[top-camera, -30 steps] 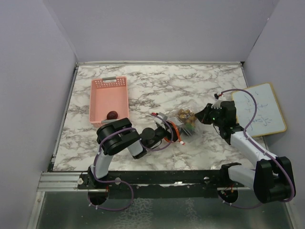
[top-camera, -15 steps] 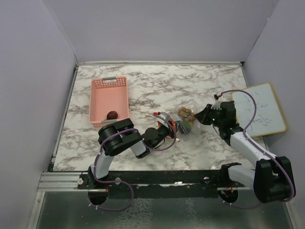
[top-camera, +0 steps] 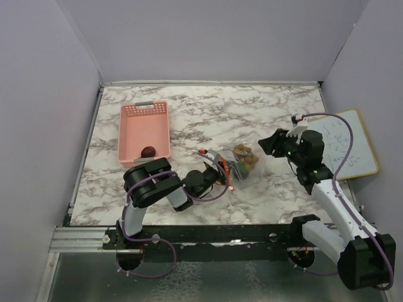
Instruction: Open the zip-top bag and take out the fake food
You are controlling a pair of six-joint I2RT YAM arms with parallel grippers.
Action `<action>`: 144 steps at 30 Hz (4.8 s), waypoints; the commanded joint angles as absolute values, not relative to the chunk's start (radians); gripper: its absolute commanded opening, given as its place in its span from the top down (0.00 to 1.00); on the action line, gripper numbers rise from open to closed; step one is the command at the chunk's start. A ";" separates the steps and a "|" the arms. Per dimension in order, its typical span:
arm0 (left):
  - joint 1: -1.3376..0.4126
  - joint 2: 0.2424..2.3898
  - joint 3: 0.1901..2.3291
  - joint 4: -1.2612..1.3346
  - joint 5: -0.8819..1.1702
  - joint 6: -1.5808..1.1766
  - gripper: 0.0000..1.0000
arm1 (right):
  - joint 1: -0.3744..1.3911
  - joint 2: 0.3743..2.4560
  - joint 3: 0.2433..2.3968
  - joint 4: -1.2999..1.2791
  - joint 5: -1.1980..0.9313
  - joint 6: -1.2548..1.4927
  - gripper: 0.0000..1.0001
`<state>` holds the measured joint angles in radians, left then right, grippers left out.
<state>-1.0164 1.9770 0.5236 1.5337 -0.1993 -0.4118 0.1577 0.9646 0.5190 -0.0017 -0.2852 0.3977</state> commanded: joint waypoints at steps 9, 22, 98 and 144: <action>-0.998 1.873 0.640 1.495 -0.166 -0.391 1.00 | 0.237 0.945 0.530 0.083 -0.620 0.388 0.60; -0.999 1.886 0.704 1.389 -0.140 -0.396 1.00 | 0.367 1.020 0.541 0.114 -0.592 0.387 0.43; -1.002 1.773 0.789 0.906 -0.175 -0.347 1.00 | 0.391 0.886 0.543 -0.052 -0.219 0.417 0.98; -0.995 1.255 0.550 0.833 -0.337 -0.290 1.00 | 0.410 1.107 0.487 0.147 -0.307 0.416 0.99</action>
<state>-0.9970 1.3064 0.5159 0.8207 -0.2630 -0.2955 0.3977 1.0954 0.4995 0.0917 -0.2817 0.4290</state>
